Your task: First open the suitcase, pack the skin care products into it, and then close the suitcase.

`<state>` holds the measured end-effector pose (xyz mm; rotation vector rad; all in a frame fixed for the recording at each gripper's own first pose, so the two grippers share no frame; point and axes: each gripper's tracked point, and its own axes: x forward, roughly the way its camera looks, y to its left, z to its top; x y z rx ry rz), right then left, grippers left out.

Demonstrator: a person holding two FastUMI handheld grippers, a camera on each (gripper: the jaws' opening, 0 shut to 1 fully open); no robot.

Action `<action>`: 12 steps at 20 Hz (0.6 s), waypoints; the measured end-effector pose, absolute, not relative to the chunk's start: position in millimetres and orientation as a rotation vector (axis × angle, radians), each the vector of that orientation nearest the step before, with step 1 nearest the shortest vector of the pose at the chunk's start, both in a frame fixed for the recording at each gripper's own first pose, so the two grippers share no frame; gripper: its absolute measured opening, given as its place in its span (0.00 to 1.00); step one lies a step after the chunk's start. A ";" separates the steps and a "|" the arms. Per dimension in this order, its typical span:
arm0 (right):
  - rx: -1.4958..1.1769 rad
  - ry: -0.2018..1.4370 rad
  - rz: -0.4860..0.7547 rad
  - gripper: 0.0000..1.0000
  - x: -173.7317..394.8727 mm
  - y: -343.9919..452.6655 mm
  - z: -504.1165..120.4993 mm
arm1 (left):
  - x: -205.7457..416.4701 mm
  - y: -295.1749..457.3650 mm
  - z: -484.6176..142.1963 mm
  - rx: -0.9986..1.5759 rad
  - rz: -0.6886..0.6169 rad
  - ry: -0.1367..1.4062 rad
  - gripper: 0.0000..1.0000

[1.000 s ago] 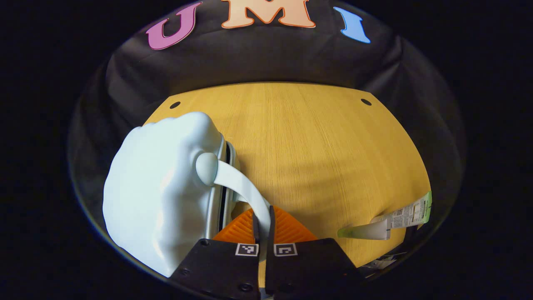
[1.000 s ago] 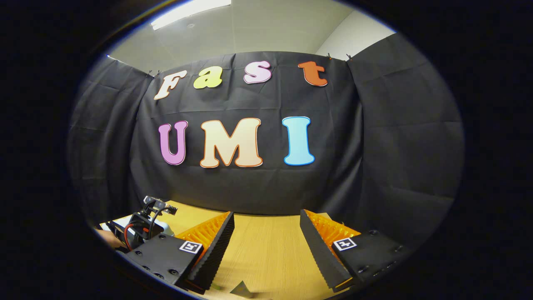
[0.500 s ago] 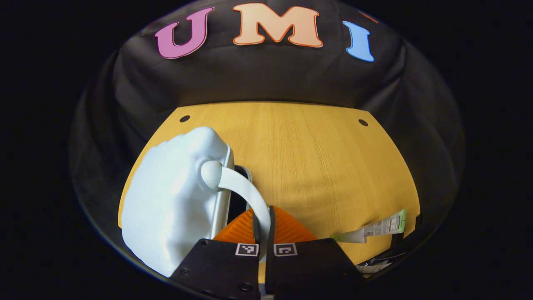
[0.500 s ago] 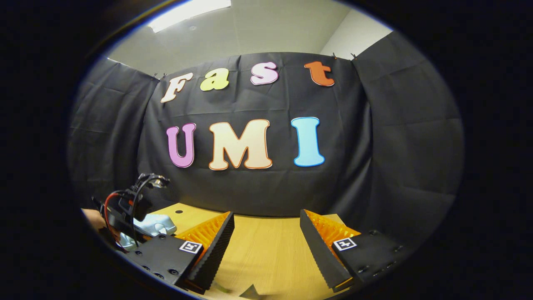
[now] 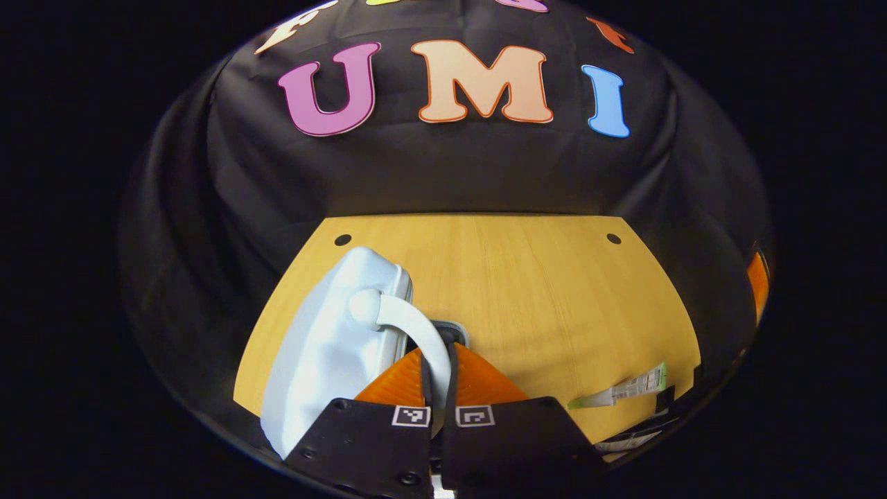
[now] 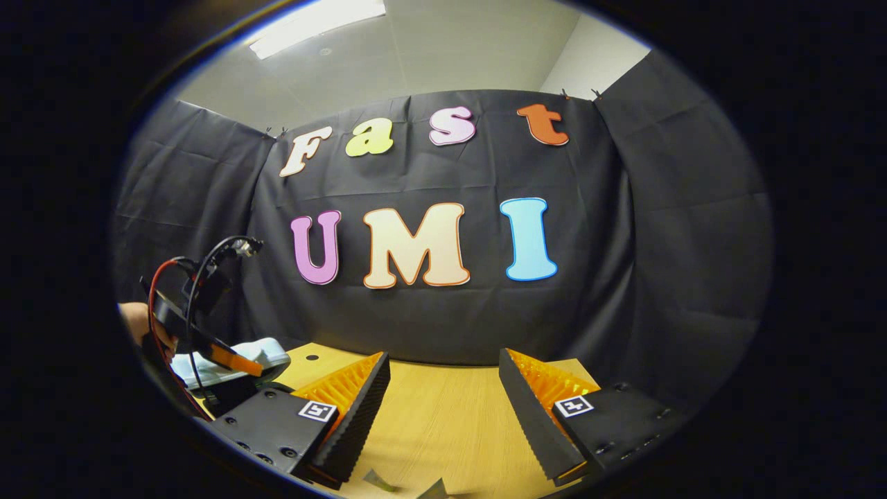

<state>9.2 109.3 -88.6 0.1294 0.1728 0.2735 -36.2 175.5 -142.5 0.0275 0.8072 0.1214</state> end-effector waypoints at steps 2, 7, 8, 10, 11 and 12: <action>0.131 0.176 0.279 0.98 7.9 114.4 -89.8 | -33.7 192.7 -126.6 0.046 0.147 0.770 0.00; 0.134 0.179 0.293 0.98 6.0 130.9 -88.6 | -37.9 242.3 -99.6 0.096 0.206 0.720 0.00; 0.133 0.177 0.295 0.98 6.0 135.0 -87.6 | -36.1 252.1 -93.2 0.102 0.219 0.691 0.00; 0.133 0.175 0.300 0.96 4.9 143.3 -86.6 | -39.1 269.7 -86.8 0.112 0.241 0.681 0.00; 0.134 0.175 0.304 0.96 3.5 148.8 -87.2 | -40.0 277.9 -84.4 0.115 0.252 0.668 0.00; 0.132 0.175 0.306 0.98 2.7 153.3 -86.5 | -40.4 285.4 -81.9 0.119 0.257 0.663 0.00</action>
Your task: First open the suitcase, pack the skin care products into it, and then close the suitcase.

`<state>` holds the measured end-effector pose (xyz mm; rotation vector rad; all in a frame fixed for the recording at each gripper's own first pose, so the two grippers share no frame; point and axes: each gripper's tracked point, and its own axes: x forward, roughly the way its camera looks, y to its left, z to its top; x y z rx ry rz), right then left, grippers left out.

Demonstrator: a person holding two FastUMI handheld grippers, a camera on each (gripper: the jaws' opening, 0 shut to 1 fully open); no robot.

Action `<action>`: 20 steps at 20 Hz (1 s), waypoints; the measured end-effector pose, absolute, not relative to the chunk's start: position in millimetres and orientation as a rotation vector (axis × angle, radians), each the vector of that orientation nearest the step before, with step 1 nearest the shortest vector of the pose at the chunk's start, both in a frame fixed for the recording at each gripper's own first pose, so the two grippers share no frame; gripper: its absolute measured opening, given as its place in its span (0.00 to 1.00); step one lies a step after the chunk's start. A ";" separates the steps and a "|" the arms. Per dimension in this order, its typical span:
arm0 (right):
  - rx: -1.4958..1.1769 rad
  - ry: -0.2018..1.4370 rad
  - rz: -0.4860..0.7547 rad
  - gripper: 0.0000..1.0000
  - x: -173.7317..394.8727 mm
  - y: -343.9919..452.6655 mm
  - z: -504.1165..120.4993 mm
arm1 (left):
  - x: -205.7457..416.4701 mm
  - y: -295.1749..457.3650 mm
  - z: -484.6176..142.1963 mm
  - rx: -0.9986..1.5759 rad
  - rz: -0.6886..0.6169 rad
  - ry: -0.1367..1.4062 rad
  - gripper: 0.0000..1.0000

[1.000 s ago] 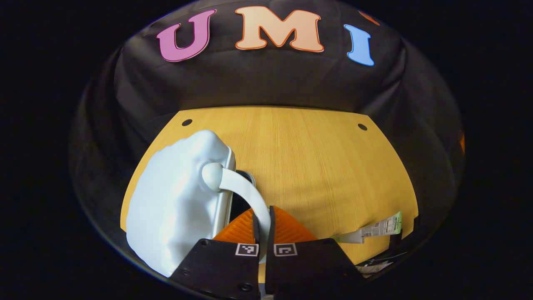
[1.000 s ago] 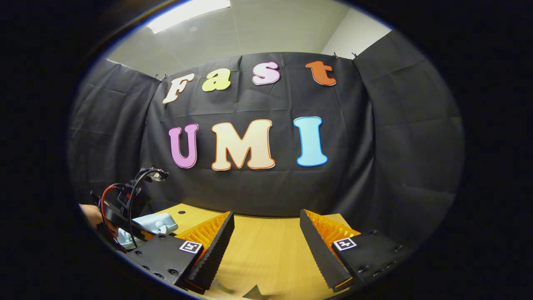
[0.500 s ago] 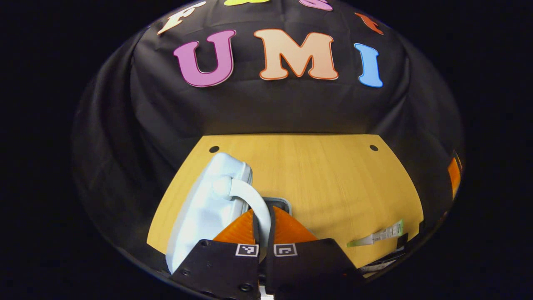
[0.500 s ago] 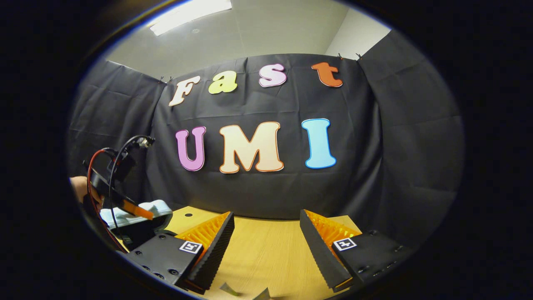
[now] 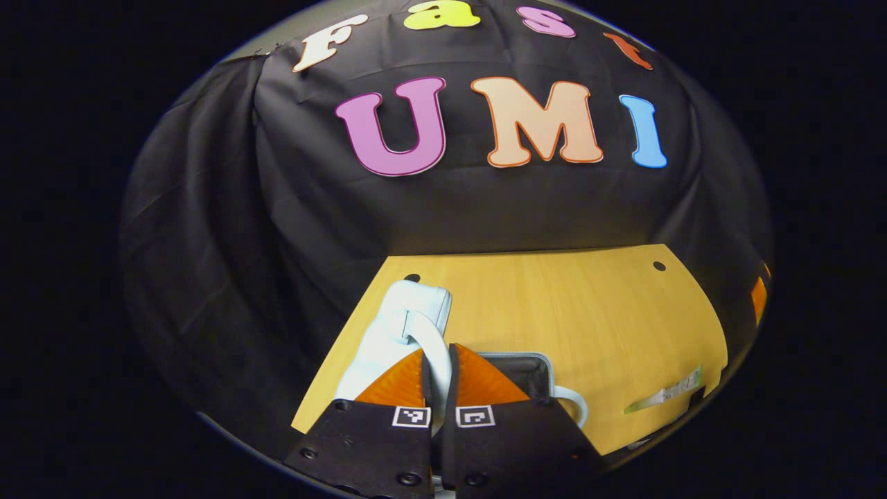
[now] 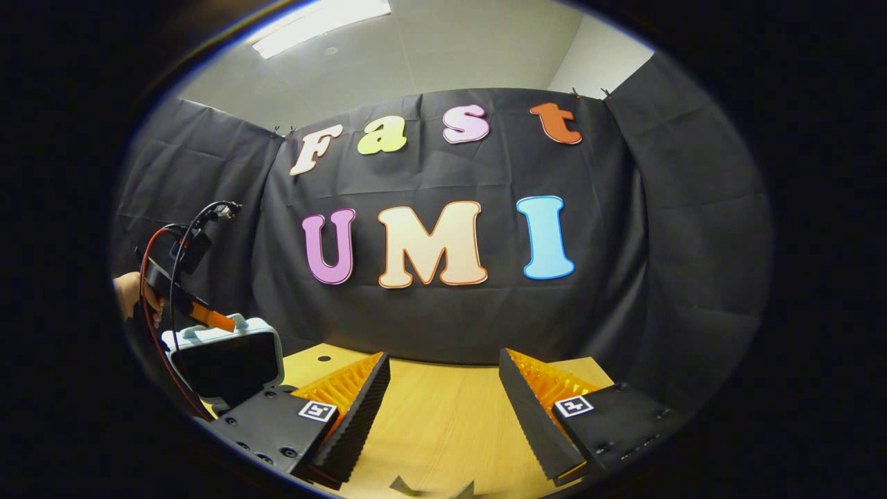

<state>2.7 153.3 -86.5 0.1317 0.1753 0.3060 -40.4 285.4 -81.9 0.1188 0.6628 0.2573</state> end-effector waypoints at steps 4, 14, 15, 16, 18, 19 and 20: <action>0.130 0.174 0.306 0.98 -1.0 170.6 -87.2 | -41.5 317.3 -75.9 0.132 0.283 0.637 0.00; 0.125 0.162 0.254 0.98 -7.0 221.4 -86.2 | -45.0 412.5 -72.6 0.119 0.335 0.590 0.00; 0.124 0.160 0.250 0.98 -8.3 228.7 -84.8 | -46.3 423.7 -74.3 0.114 0.343 0.592 0.00; 0.123 0.156 0.249 0.98 -9.1 235.1 -82.5 | -46.8 431.7 -77.0 0.105 0.345 0.592 0.00; 0.112 0.151 0.247 0.98 -11.4 248.2 -80.4 | -48.2 449.2 -80.4 0.088 0.346 0.590 0.00; 0.108 0.154 0.252 0.98 -12.6 255.9 -81.7 | -49.5 458.0 -83.0 0.080 0.349 0.593 0.00; 0.105 0.159 0.256 0.95 -13.6 262.3 -82.2 | -50.9 466.5 -86.5 0.073 0.356 0.595 0.00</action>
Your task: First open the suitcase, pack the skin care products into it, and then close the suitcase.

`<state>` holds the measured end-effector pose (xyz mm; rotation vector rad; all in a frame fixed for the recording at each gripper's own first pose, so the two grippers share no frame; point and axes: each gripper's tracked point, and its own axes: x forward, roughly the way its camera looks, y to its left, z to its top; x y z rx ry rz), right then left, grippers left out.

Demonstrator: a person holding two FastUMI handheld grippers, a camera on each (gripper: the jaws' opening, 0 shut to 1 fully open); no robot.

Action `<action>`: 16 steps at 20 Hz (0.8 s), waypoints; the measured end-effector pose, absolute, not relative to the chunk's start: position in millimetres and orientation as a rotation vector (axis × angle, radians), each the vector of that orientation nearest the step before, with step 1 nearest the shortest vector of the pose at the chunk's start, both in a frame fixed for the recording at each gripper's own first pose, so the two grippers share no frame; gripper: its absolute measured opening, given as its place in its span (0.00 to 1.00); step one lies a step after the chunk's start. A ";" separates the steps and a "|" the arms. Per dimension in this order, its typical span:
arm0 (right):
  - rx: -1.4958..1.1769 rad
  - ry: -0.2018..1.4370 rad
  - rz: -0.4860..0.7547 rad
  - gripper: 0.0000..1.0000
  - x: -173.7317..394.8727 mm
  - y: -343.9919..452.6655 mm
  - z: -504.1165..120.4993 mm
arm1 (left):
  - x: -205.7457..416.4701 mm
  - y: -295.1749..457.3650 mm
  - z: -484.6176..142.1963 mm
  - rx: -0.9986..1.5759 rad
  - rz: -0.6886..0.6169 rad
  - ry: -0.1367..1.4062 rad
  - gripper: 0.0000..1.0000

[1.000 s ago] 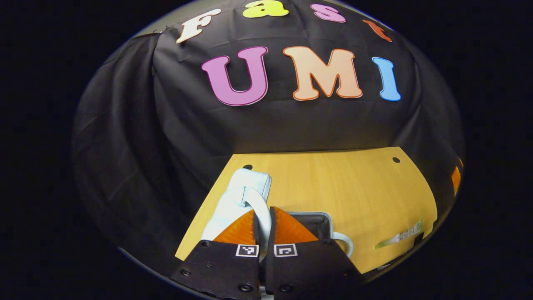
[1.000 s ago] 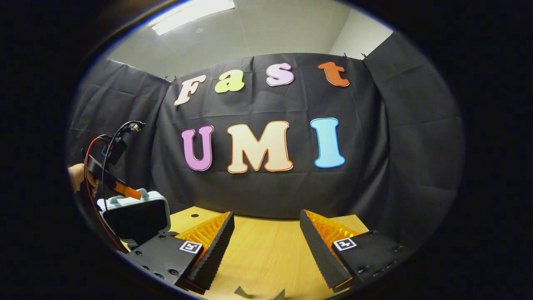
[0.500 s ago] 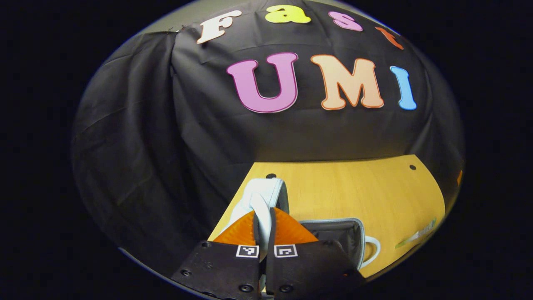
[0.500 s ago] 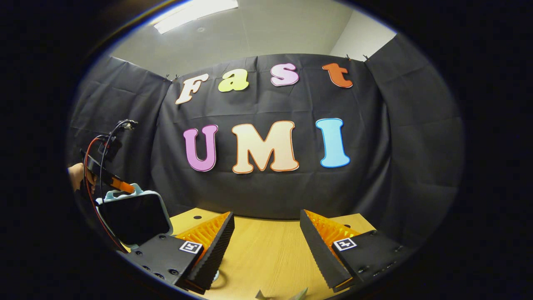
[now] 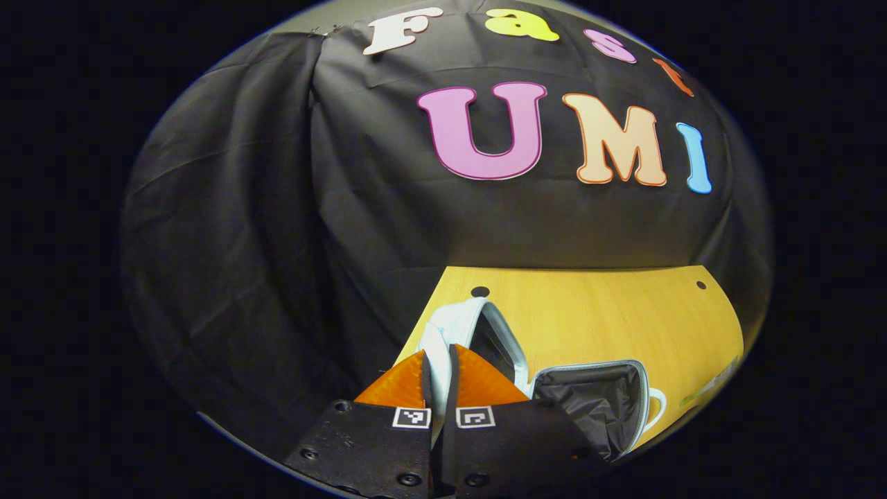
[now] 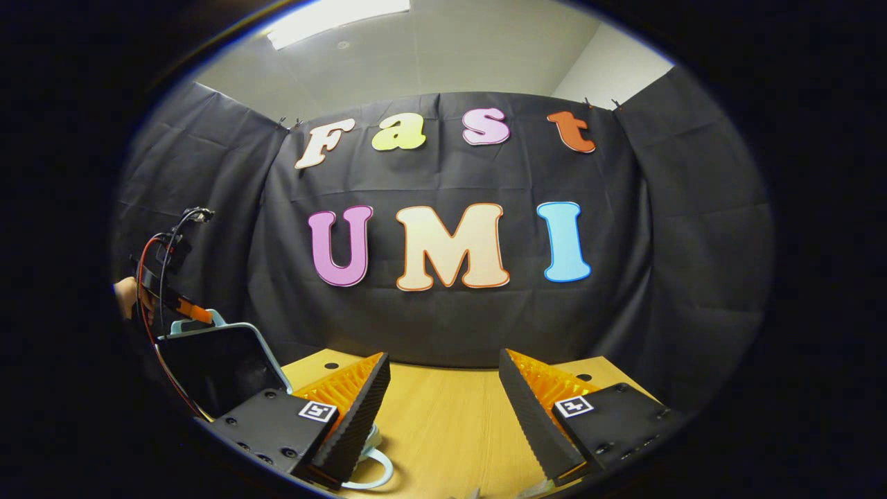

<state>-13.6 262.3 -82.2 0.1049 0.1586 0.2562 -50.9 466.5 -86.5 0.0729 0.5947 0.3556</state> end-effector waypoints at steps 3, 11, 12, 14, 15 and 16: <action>0.091 0.169 0.264 0.98 -14.9 276.5 -84.3 | -54.7 490.4 -99.3 0.039 0.375 0.604 0.00; 0.063 0.179 0.264 0.98 -16.0 291.6 -85.0 | -62.1 551.0 -126.8 0.069 0.459 0.607 0.00; 0.062 0.181 0.263 0.98 -16.2 292.0 -85.0 | -63.1 558.3 -132.5 0.077 0.467 0.614 0.00; 0.056 0.184 0.261 0.98 -17.0 293.4 -86.0 | -67.6 565.5 -142.1 0.040 0.475 0.623 0.00; 0.055 0.189 0.261 0.98 -16.8 294.1 -88.1 | -69.6 571.0 -149.3 0.034 0.485 0.631 0.00; 0.057 0.196 0.263 0.96 -16.5 295.6 -90.0 | -74.1 577.5 -155.8 0.024 0.498 0.637 0.00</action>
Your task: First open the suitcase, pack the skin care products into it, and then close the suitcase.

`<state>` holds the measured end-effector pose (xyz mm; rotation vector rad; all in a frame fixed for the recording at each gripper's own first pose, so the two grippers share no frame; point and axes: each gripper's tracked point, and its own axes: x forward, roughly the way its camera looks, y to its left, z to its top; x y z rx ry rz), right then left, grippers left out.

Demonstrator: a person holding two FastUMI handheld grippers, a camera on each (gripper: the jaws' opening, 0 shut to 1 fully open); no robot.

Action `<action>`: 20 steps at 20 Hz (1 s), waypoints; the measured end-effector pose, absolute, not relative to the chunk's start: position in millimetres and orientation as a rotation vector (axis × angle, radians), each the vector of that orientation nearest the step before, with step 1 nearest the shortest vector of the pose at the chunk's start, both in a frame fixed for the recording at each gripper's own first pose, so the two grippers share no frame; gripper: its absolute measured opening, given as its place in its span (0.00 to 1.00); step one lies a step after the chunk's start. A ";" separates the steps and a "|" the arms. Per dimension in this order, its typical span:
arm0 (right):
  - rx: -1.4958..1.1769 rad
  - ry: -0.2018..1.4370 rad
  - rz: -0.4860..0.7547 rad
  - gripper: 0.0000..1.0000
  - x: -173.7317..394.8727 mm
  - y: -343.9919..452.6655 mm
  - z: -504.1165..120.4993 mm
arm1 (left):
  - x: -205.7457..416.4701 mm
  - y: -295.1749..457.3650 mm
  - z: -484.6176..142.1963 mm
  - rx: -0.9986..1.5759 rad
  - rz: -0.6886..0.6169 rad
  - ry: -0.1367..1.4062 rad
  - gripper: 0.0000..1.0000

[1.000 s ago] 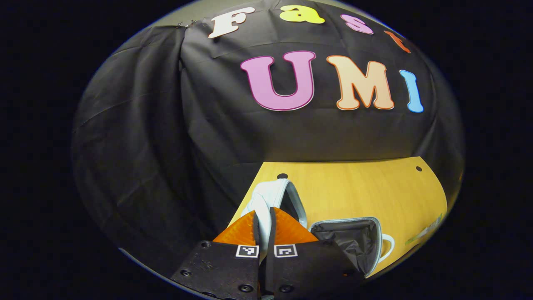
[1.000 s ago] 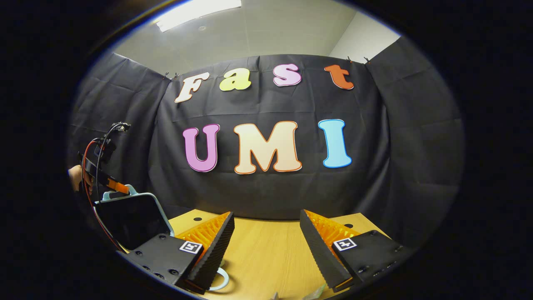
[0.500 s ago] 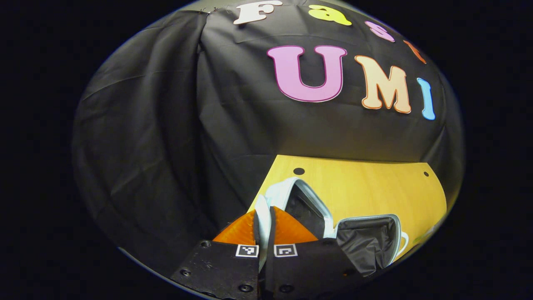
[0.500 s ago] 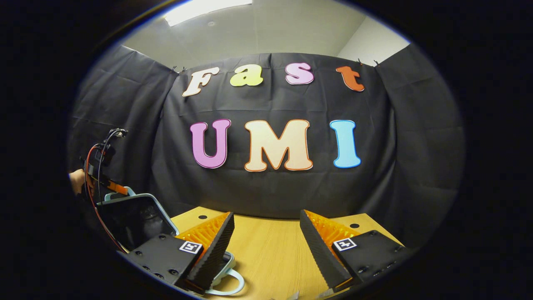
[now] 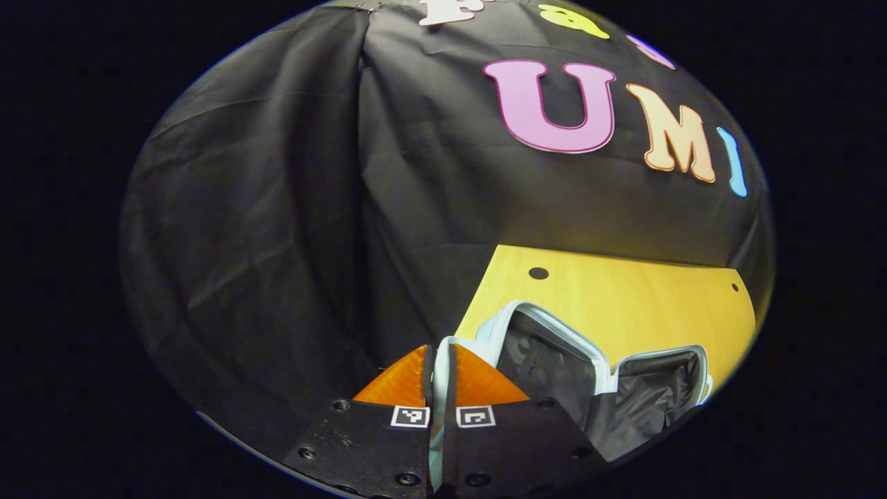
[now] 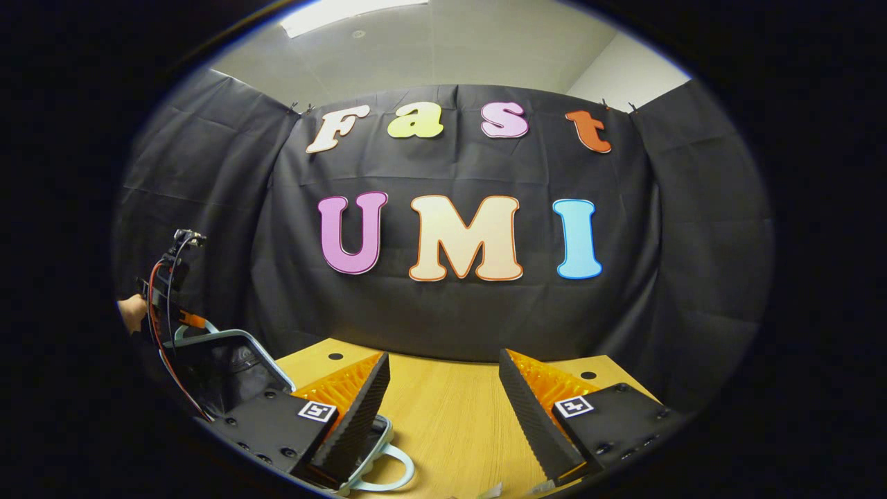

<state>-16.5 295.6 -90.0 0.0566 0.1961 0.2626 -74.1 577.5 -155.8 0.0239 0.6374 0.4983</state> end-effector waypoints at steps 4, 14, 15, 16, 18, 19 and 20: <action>0.052 0.210 0.274 0.98 -19.9 301.4 -90.8 | -84.9 591.4 -185.3 -0.053 0.543 0.678 0.00; -0.001 0.198 0.286 0.99 -24.1 297.7 -79.9 | -96.5 625.9 -208.5 -0.126 0.689 0.608 0.52; 0.001 0.189 0.286 0.99 -22.4 296.0 -77.1 | -95.5 621.0 -196.6 -0.129 0.706 0.574 0.70; 0.010 0.176 0.284 0.99 -21.1 292.0 -72.3 | -96.7 617.8 -187.8 -0.123 0.716 0.533 0.88; 0.026 0.141 0.270 1.00 -17.6 281.1 -61.6 | -93.5 603.0 -160.3 -0.101 0.726 0.443 0.88; 0.025 0.120 0.257 1.00 -15.0 272.1 -56.8 | -88.7 590.1 -140.3 -0.083 0.718 0.381 0.89; 0.020 0.098 0.250 0.98 -11.9 263.8 -51.3 | -86.3 578.9 -122.3 -0.061 0.708 0.329 0.93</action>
